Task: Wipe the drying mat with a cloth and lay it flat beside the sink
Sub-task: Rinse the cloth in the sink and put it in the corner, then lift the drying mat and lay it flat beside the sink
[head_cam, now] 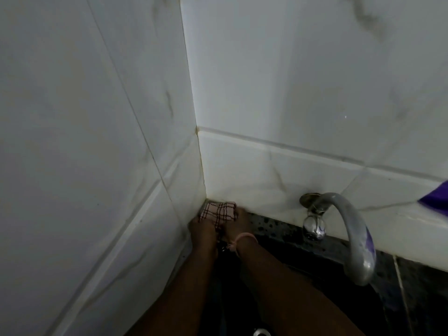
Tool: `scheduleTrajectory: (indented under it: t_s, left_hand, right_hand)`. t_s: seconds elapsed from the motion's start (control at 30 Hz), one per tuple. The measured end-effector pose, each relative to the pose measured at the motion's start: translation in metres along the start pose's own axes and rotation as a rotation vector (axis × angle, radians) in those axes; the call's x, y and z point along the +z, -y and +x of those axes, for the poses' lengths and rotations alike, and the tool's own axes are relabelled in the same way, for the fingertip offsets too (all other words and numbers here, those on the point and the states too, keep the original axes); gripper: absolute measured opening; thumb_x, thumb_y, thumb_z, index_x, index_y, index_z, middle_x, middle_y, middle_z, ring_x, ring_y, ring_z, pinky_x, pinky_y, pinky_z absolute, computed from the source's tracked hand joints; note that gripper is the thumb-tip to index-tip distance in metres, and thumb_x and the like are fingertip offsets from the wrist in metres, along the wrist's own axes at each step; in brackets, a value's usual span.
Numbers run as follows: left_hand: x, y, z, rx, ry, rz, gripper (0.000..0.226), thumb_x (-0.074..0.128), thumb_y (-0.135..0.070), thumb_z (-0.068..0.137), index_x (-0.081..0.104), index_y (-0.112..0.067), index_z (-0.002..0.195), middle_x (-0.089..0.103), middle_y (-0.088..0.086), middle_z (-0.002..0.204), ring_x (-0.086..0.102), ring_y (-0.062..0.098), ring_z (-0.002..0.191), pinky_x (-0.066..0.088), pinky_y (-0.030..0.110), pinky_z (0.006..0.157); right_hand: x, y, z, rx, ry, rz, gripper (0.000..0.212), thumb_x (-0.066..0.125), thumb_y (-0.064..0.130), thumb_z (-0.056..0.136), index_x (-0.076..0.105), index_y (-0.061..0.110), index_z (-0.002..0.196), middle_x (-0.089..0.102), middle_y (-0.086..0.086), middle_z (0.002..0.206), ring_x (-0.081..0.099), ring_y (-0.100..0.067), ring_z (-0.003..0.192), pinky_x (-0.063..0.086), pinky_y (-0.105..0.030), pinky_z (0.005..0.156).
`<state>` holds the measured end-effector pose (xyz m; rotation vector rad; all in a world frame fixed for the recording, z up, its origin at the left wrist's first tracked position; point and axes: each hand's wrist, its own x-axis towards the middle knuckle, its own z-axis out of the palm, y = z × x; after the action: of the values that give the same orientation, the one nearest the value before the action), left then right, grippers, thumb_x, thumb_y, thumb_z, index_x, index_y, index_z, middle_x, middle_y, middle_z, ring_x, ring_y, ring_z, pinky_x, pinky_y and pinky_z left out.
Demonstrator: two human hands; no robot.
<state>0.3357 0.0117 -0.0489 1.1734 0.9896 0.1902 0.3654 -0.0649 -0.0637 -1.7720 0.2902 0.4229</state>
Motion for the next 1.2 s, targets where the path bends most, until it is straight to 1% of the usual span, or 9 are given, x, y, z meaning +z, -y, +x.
scheduleTrajectory:
  t_s: [0.13, 0.23, 0.3, 0.4, 0.57, 0.8, 1.03, 1.1, 1.2]
  left_hand:
    - [-0.005, 0.023, 0.012, 0.089, -0.128, 0.247, 0.045, 0.047, -0.027, 0.070, 0.071, -0.013, 0.106, 0.074, 0.013, 0.103, 0.069, 0.031, 0.089, 0.059, 0.046, 0.081]
    - [-0.015, 0.017, -0.026, 0.141, -0.231, 0.334, 0.039, 0.050, -0.017, 0.080, 0.071, -0.011, 0.112, 0.071, 0.013, 0.112, 0.066, 0.032, 0.101, 0.055, 0.040, 0.088]
    - [-0.018, 0.009, -0.051, 0.186, -0.242, 0.423, 0.032, 0.051, -0.013, 0.087, 0.072, -0.011, 0.110, 0.070, 0.016, 0.114, 0.064, 0.035, 0.105, 0.051, 0.038, 0.088]
    - [-0.024, 0.004, -0.088, 0.233, -0.183, 0.485, 0.027, 0.049, -0.012, 0.091, 0.070, -0.009, 0.108, 0.068, 0.017, 0.115, 0.062, 0.036, 0.106, 0.045, 0.034, 0.083]
    - [-0.021, 0.022, -0.154, 0.295, 0.099, 0.568, 0.020, 0.052, -0.015, 0.092, 0.071, -0.014, 0.100, 0.070, 0.008, 0.109, 0.063, 0.029, 0.099, 0.046, 0.030, 0.078]
    - [0.004, 0.078, -0.250, 0.340, 0.333, 0.654, 0.024, 0.051, -0.013, 0.093, 0.074, -0.018, 0.093, 0.069, 0.004, 0.098, 0.064, 0.025, 0.092, 0.046, 0.028, 0.079]
    - [0.051, 0.204, -0.279, 0.216, 0.461, 0.734, 0.021, 0.051, -0.030, 0.068, 0.069, -0.019, 0.067, 0.074, 0.017, 0.092, 0.070, 0.039, 0.091, 0.058, 0.051, 0.083]
    - [0.058, 0.207, -0.327, 0.208, 0.480, 0.751, 0.021, 0.053, -0.025, 0.077, 0.070, -0.015, 0.071, 0.073, 0.021, 0.096, 0.069, 0.040, 0.096, 0.056, 0.049, 0.086]
    - [0.065, 0.219, -0.372, 0.187, 0.477, 0.773, 0.027, 0.052, -0.013, 0.091, 0.073, -0.005, 0.106, 0.071, 0.019, 0.111, 0.066, 0.037, 0.108, 0.051, 0.032, 0.082]
  right_hand:
    - [0.000, -0.015, -0.010, -0.111, 0.061, -0.239, 0.045, 0.056, 0.025, 0.083, 0.063, 0.030, 0.127, 0.068, 0.006, 0.121, 0.065, -0.016, 0.111, 0.053, -0.034, 0.099]
    - [-0.016, -0.006, -0.048, -0.138, 0.034, -0.326, 0.043, 0.051, 0.027, 0.087, 0.061, 0.031, 0.129, 0.067, 0.005, 0.122, 0.064, -0.017, 0.109, 0.053, -0.033, 0.097]
    - [-0.025, -0.010, -0.060, -0.131, 0.024, -0.359, 0.030, 0.059, 0.023, 0.086, 0.066, 0.023, 0.115, 0.068, 0.000, 0.115, 0.064, -0.020, 0.106, 0.052, -0.030, 0.092]
    - [-0.045, -0.010, -0.089, -0.136, 0.029, -0.416, 0.012, 0.066, 0.027, 0.088, 0.065, 0.016, 0.094, 0.069, -0.005, 0.103, 0.065, -0.024, 0.099, 0.050, -0.029, 0.084]
    - [-0.094, -0.017, -0.149, -0.209, -0.021, -0.455, 0.020, 0.060, 0.024, 0.096, 0.067, 0.012, 0.111, 0.069, -0.008, 0.111, 0.063, -0.025, 0.104, 0.044, -0.027, 0.085]
    - [-0.193, -0.061, -0.221, -0.257, -0.111, -0.495, 0.010, 0.054, 0.025, 0.094, 0.064, 0.025, 0.092, 0.068, -0.004, 0.095, 0.062, -0.023, 0.087, 0.051, -0.035, 0.080]
    - [-0.354, -0.149, -0.282, -0.209, -0.223, -0.601, 0.016, 0.050, 0.018, 0.098, 0.064, 0.012, 0.093, 0.068, -0.011, 0.094, 0.062, -0.028, 0.087, 0.048, -0.032, 0.073]
    - [-0.401, -0.176, -0.298, -0.162, -0.318, -0.582, 0.018, 0.048, 0.016, 0.098, 0.063, 0.010, 0.089, 0.066, -0.010, 0.090, 0.062, -0.025, 0.084, 0.050, -0.032, 0.075]
    - [-0.461, -0.214, -0.315, -0.122, -0.428, -0.580, 0.018, 0.050, 0.013, 0.095, 0.059, 0.011, 0.080, 0.063, -0.008, 0.084, 0.061, -0.023, 0.080, 0.051, -0.033, 0.076]
